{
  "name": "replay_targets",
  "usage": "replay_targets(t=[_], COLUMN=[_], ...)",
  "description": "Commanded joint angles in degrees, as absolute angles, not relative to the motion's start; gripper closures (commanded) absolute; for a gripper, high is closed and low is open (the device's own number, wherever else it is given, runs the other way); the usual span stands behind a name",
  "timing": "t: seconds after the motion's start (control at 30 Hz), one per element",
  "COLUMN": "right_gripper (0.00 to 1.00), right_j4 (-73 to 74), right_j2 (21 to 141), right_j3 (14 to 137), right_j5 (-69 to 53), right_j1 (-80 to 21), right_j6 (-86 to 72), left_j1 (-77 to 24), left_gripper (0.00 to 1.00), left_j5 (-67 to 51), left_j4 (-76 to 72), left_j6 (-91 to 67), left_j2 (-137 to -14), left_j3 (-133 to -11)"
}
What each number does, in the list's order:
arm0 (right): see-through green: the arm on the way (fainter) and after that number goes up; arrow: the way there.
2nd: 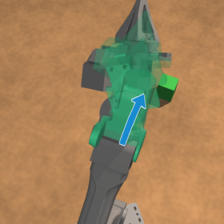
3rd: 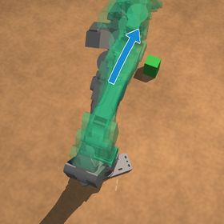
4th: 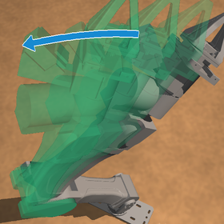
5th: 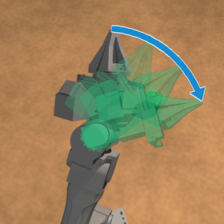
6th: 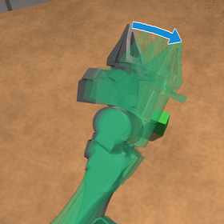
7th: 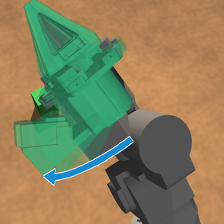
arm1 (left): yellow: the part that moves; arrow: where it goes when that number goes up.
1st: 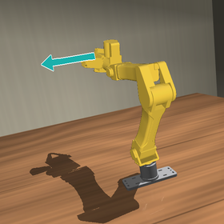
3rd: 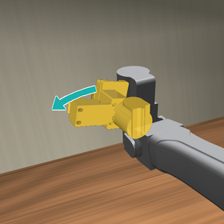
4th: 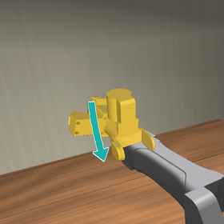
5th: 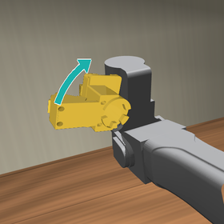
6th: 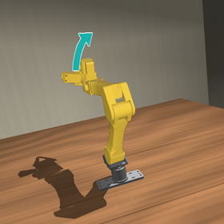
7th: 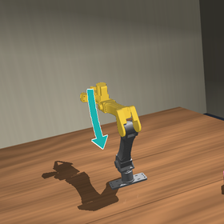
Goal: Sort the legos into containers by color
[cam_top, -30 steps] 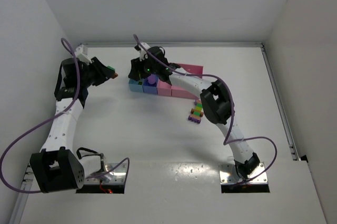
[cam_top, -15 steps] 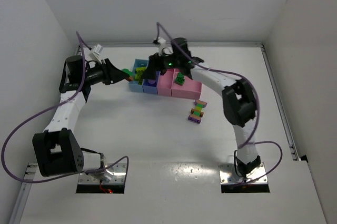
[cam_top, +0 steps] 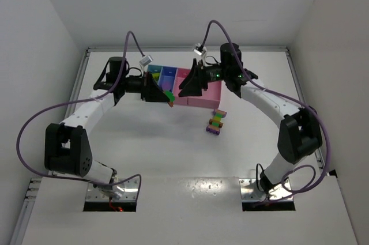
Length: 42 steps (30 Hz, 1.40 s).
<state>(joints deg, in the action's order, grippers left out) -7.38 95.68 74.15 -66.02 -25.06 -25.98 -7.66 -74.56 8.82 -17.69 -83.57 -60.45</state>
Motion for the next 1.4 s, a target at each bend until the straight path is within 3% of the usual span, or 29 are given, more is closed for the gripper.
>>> replay_targets(t=[0.0, 0.83, 1.03, 1.37], right_gripper=[0.31, 0.38, 0.58, 0.59], right_j4=[-8.3, -10.1, -10.6, -10.6], right_j2=[94.2, 96.8, 97.9, 99.0], right_j3=[72.1, 72.0, 72.5, 73.6], right_j5=[-69.2, -72.4, -72.4, -72.9], right_j1=[-25.0, -28.1, -28.7, -30.3], right_j6=[-25.9, -28.6, -28.6, -29.1], left_j1=[-10.0, -14.4, -14.4, -14.4], left_gripper=[0.86, 0.86, 0.86, 0.86], left_j5=[-79.2, -79.2, -78.7, -78.1], left_j4=[8.0, 9.1, 9.1, 9.1], left_j6=[-14.5, -13.4, -13.4, -12.9], left_j2=[-83.8, -84.4, -84.4, -84.4], left_j3=[-64.2, -66.5, -66.5, -66.5])
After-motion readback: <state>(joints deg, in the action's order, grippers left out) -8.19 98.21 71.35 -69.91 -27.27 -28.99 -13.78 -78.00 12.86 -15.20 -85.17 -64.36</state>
